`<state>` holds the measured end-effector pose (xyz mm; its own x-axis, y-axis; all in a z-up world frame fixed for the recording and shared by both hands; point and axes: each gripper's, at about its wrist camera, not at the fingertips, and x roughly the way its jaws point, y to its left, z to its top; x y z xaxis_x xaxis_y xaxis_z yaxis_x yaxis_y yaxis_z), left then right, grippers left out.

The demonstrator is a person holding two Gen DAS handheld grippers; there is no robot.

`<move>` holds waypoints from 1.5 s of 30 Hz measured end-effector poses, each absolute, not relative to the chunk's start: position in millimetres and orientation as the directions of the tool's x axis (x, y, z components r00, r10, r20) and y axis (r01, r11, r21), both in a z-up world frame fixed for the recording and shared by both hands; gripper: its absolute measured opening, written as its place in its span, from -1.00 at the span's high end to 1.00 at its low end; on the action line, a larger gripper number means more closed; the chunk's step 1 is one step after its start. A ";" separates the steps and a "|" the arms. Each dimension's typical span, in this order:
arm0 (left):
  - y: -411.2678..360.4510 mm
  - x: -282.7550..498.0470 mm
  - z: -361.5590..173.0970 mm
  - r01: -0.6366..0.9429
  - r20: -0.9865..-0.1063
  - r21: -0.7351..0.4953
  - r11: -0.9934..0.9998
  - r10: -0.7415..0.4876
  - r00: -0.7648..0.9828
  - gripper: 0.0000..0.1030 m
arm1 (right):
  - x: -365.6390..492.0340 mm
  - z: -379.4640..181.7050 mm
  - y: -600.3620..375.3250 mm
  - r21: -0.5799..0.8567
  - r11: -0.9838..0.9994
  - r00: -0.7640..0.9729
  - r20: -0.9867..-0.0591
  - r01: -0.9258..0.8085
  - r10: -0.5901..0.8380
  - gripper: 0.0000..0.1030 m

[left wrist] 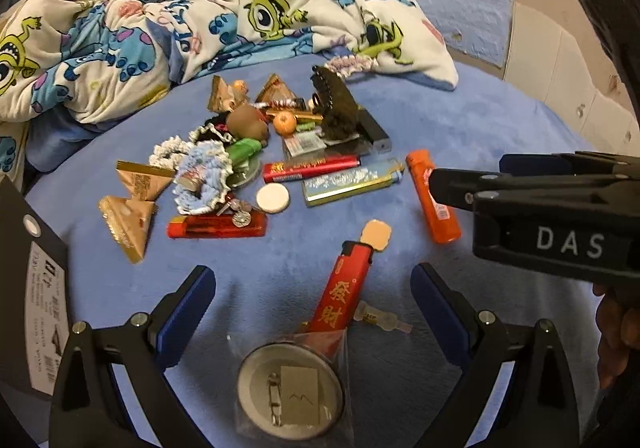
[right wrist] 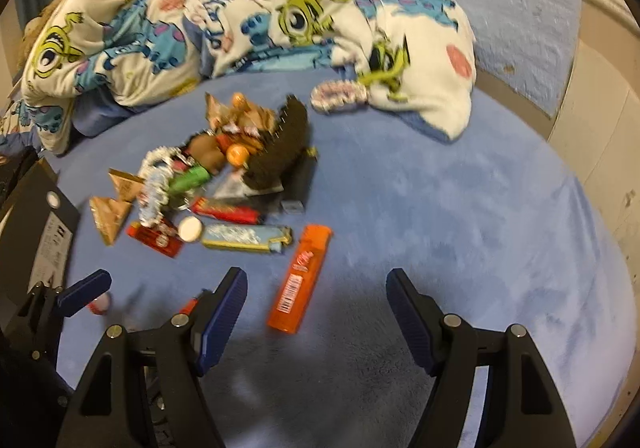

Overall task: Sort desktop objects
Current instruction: 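Grasp the red lighter with left tool while right tool grasps orange lighter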

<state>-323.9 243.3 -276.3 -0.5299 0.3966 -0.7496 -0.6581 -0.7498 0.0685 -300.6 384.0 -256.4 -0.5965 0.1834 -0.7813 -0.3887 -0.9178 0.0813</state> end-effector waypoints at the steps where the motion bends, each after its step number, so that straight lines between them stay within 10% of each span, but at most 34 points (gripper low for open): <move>1: 244.4 -324.7 -279.5 -0.664 -0.754 0.065 -0.745 0.400 -0.522 -0.93 | -301.3 -259.7 385.5 0.085 -0.917 -0.592 -0.786 -0.390 0.179 -0.44; 11: 237.8 -335.0 -294.1 -0.676 -0.774 -0.040 -0.736 0.451 -0.445 -0.62 | -311.8 -277.8 386.2 0.105 -0.922 -0.583 -0.799 -0.373 0.145 -0.44; 15: 239.1 -330.8 -291.9 -0.706 -0.767 -0.047 -0.706 0.479 -0.427 0.04 | -315.6 -285.2 380.0 0.083 -0.930 -0.566 -0.811 -0.359 0.146 -0.33; 18: 241.8 -327.2 -289.9 -0.717 -0.766 -0.053 -0.696 0.488 -0.417 0.49 | -314.7 -283.9 380.7 0.061 -0.928 -0.564 -0.808 -0.368 0.170 0.27; 20: 241.1 -326.0 -289.5 -0.720 -0.765 -0.056 -0.692 0.494 -0.414 0.54 | -314.6 -284.6 383.8 0.079 -0.928 -0.563 -0.813 -0.364 0.151 0.62; 45: 213.6 -328.5 -250.9 -0.682 -0.730 -0.082 -0.727 0.510 -0.456 0.61 | -307.5 -262.2 383.8 0.124 -0.930 -0.611 -0.782 -0.345 0.122 0.69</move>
<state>-328.5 213.6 -250.9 -0.4561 0.5095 -0.7297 -0.6818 -0.7270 -0.0815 -307.5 383.8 -262.2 -0.6113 0.1221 -0.7819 -0.3451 -0.9303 0.1245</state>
